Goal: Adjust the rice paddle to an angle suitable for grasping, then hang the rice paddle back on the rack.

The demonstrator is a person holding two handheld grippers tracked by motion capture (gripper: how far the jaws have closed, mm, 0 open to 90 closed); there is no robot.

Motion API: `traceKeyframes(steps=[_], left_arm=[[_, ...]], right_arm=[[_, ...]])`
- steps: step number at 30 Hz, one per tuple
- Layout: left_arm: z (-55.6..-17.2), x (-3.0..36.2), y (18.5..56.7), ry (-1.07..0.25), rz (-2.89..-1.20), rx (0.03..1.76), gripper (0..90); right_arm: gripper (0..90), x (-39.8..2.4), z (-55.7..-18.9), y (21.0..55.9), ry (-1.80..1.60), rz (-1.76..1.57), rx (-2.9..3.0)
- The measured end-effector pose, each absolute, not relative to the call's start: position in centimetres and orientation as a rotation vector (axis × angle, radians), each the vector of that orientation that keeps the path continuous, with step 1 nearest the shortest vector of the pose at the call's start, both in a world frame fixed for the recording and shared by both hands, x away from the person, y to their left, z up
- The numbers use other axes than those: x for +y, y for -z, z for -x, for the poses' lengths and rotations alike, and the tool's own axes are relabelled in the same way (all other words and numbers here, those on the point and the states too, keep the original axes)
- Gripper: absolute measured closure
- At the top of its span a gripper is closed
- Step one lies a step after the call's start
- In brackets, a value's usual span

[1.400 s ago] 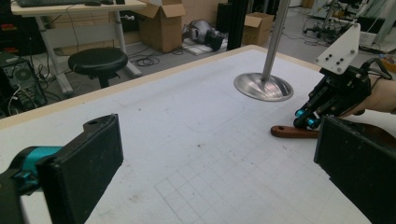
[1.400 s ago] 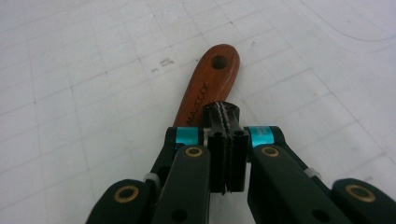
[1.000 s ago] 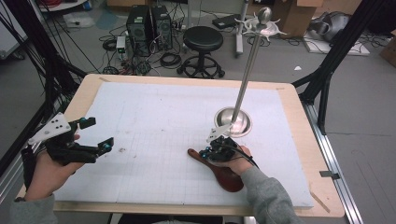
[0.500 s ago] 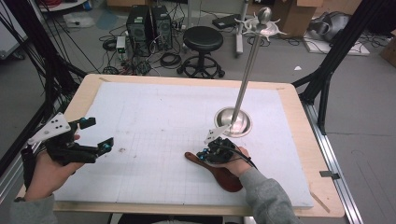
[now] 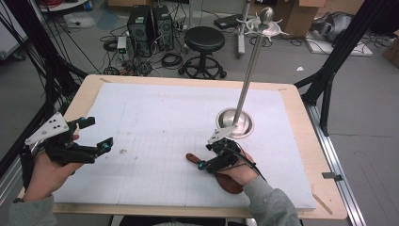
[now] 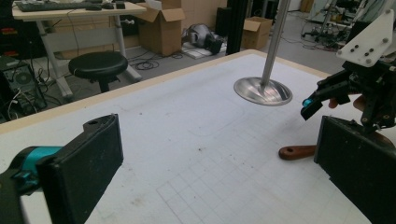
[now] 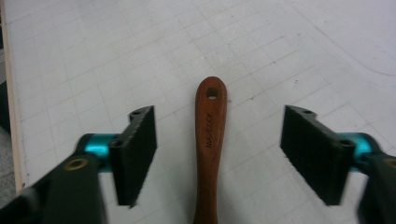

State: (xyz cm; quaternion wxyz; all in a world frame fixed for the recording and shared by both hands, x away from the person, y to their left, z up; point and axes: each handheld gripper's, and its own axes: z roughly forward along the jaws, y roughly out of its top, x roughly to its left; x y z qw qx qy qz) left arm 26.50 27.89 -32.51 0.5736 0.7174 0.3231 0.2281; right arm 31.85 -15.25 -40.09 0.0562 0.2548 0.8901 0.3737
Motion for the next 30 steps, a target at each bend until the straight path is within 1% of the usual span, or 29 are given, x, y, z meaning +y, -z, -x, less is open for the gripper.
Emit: traceKeyframes(steps=[2, 5, 16, 30], left_arm=[[-26.6, 27.9, 32.5, -0.533, -1.682, 0.757, 1.7], [-26.7, 27.7, 32.5, -0.530, -1.680, 0.756, 1.8], [-27.2, 27.1, 32.5, -0.520, -1.685, 0.745, 1.7], [-27.3, 26.8, 32.7, -0.513, -1.692, 0.742, 1.7]], right_arm=[[14.6, -15.5, -31.7, 39.9, -1.143, -0.792, 2.693], [9.7, -15.8, -31.5, 39.7, -1.152, -0.802, 2.687], [9.7, -17.2, -30.7, 39.8, -1.171, -0.848, 2.646], [9.8, -16.5, -30.4, 40.2, -1.025, -0.857, 2.728]])
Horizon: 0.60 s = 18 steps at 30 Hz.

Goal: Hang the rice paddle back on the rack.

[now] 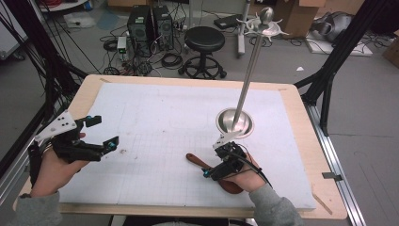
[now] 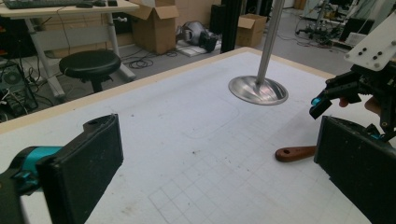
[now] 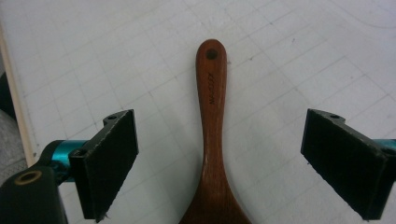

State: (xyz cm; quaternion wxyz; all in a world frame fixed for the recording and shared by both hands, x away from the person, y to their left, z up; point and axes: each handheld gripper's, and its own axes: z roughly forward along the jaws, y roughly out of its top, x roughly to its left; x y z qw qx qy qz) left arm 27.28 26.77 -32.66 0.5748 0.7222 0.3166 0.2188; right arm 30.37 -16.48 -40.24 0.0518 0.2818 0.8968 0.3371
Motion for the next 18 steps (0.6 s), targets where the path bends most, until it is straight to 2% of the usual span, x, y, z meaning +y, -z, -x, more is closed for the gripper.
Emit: traceKeyframes(steps=[14, 18], left_arm=[[-27.2, 27.0, 32.6, -0.511, -1.692, 0.742, 1.7], [-27.3, 26.9, 32.7, -0.511, -1.690, 0.741, 1.7]], right_arm=[[15.8, -15.6, -30.8, 40.9, -0.857, -0.878, 2.804], [20.6, -15.3, -30.8, 41.0, -0.833, -0.868, 2.829]])
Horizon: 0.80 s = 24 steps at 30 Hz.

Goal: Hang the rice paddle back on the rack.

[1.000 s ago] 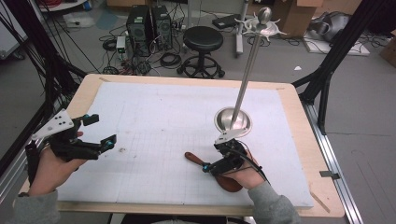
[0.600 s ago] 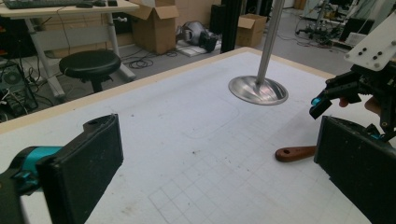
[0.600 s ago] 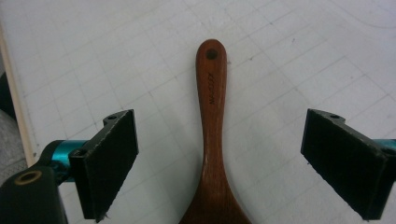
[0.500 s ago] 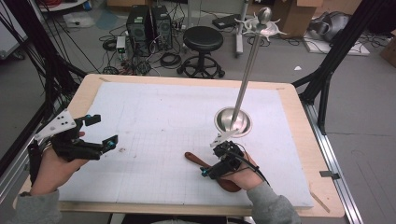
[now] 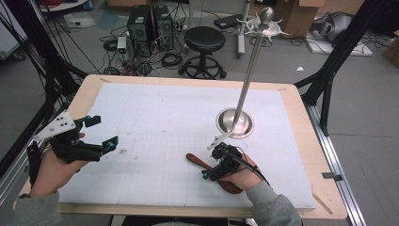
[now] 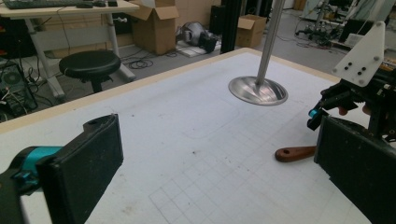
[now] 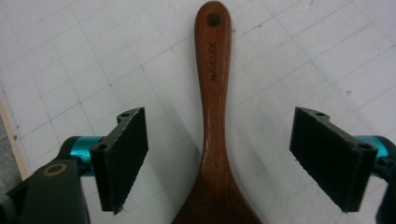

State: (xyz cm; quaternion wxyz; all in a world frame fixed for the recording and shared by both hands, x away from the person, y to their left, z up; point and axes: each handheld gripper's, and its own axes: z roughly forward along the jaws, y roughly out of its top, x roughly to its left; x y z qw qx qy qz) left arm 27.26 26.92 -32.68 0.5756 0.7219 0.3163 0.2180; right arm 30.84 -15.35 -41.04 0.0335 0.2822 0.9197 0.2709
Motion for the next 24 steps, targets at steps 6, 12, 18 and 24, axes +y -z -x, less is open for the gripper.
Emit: traceKeyframes(steps=[6, 12, 18, 24], left_arm=[[-27.2, 26.9, 32.7, -0.509, -1.691, 0.743, 1.7], [-27.2, 27.0, 32.7, -0.510, -1.692, 0.743, 1.7], [-27.1, 27.1, 32.7, -0.512, -1.689, 0.747, 1.7], [-27.1, 27.2, 32.7, -0.515, -1.691, 0.746, 1.7]], right_arm=[[29.6, -14.9, -30.8, 41.4, -0.761, -0.849, 2.856], [37.4, -14.6, -30.8, 41.4, -0.711, -0.854, 2.863], [44.2, -14.2, -30.8, 41.4, -0.682, -0.839, 2.875], [48.7, -13.9, -30.8, 41.5, -0.651, -0.813, 2.883]])
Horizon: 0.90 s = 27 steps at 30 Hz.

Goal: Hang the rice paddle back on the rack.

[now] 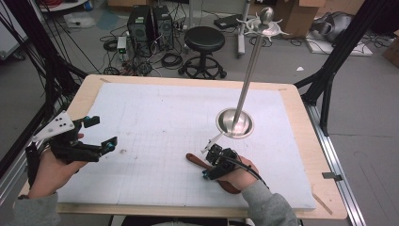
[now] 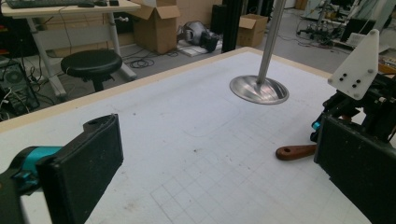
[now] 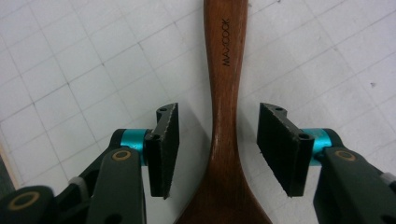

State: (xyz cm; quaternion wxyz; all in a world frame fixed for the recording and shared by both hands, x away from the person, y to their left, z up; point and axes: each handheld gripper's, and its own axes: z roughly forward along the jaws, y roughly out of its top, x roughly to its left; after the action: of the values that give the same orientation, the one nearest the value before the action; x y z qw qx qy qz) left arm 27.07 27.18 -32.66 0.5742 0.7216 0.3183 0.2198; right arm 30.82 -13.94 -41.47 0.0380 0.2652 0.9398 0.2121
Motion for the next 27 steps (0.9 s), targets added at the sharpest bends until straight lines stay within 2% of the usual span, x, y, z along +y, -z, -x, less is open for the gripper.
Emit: traceKeyframes(steps=[27], left_arm=[[-26.72, 27.81, 32.49, -0.523, -1.681, 0.755, 1.7]], right_arm=[[65.5, -13.45, -31.33, 41.06, -0.516, -0.791, 2.916]])
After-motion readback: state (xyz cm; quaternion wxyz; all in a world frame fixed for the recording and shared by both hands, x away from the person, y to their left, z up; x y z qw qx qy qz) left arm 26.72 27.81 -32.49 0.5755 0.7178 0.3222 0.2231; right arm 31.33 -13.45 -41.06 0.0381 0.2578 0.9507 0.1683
